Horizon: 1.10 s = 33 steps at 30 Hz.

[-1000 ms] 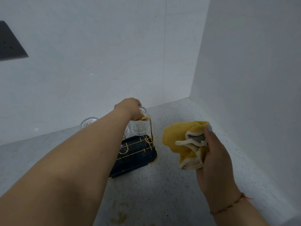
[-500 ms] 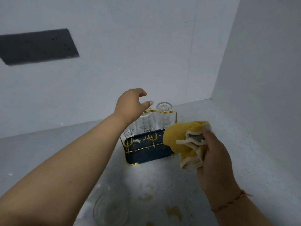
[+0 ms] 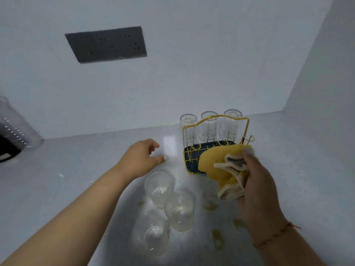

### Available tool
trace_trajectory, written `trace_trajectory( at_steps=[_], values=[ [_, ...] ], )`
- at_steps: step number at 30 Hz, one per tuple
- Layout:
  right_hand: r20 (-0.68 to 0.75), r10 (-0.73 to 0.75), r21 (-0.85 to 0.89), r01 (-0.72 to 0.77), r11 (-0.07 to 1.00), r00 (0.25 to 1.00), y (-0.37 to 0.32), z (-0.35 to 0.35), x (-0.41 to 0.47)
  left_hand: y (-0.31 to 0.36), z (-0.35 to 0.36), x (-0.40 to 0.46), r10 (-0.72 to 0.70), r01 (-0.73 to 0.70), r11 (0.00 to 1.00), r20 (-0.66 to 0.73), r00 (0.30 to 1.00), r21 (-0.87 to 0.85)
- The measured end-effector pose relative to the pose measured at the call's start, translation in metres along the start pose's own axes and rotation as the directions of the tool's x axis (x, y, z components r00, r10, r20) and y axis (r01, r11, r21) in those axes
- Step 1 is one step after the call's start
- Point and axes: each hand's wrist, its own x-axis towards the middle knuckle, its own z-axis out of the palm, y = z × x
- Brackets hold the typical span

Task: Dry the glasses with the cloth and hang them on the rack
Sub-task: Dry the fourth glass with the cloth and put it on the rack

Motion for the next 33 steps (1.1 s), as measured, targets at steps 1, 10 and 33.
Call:
trace_trajectory(
  at_steps=[1, 10, 33],
  values=[
    [-0.005, 0.003, 0.002, -0.003, 1.000, 1.000, 0.003, 0.003, -0.003, -0.011, 0.001, -0.005, -0.035, 0.033, 0.999, 0.067, 0.997, 0.027],
    [-0.042, 0.005, -0.035, -0.007, 0.999, 0.999, 0.013, 0.019, -0.031, -0.059, 0.034, -0.036, -0.024, 0.037, 0.999, 0.299, 0.954, -0.037],
    [0.015, 0.199, 0.116, -0.200, 0.973, 0.980, 0.022, -0.001, -0.041, -0.079, 0.056, -0.031, -0.213, 0.086, 0.812, -0.156, 0.965, -0.577]
  ],
)
